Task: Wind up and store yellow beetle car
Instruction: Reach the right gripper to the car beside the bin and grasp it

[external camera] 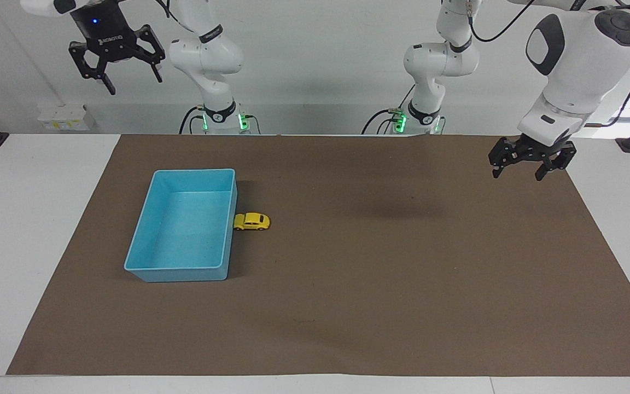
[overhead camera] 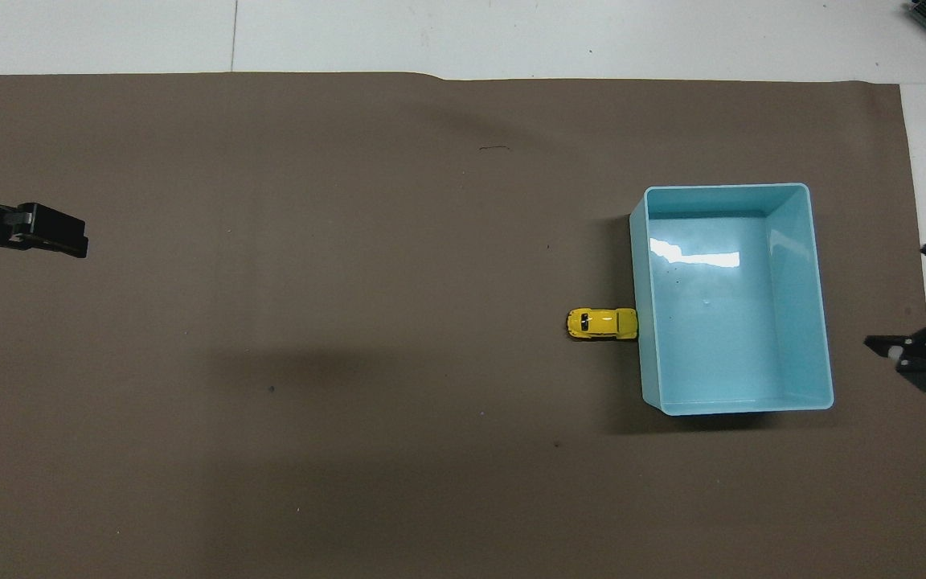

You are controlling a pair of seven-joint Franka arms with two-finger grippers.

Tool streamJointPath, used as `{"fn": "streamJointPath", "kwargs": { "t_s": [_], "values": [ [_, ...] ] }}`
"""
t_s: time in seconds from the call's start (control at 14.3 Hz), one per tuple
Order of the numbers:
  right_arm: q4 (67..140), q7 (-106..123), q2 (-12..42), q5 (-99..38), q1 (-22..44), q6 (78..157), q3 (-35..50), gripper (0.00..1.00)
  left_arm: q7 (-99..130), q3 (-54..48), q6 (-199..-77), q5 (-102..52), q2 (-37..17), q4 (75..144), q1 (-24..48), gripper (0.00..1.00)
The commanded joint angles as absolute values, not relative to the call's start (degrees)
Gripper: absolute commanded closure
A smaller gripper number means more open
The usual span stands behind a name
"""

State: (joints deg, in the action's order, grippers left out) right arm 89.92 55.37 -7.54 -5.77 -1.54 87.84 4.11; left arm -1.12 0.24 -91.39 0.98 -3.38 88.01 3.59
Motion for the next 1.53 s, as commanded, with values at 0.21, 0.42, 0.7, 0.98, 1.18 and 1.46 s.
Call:
{"fn": "streamJointPath", "kwargs": {
  "t_s": [0.21,0.42,0.7,0.98,1.18,1.46],
  "values": [
    [91.5,66.5,0.3,-3.7,5.9,98.4,4.2,0.0,1.6,0.4,-89.9,-0.1,-2.1,87.7,3.8,0.0],
    [92.3,64.8,5.0,-3.1,9.9,102.9,4.2,0.0,-3.4,0.4,-89.6,-0.1,-0.5,89.6,3.3,0.0],
    [95.0,61.1,7.2,-3.0,9.9,101.3,4.2,0.0,-4.7,0.6,-90.9,-0.1,2.3,92.9,3.2,0.0],
    [97.1,69.3,8.6,-3.2,11.4,102.1,4.2,0.01,-5.6,0.7,-90.9,-0.1,2.5,93.0,3.1,0.0],
    [102.8,68.7,8.8,-3.0,13.8,108.7,4.2,0.06,-5.8,0.7,-91.7,-0.1,3.3,94.2,2.4,0.0],
    [114.1,68.3,8.6,-1.5,14.9,121.4,4.2,0.06,-5.0,0.7,-91.3,-0.1,3.2,93.9,2.5,0.0]
  ]
}}
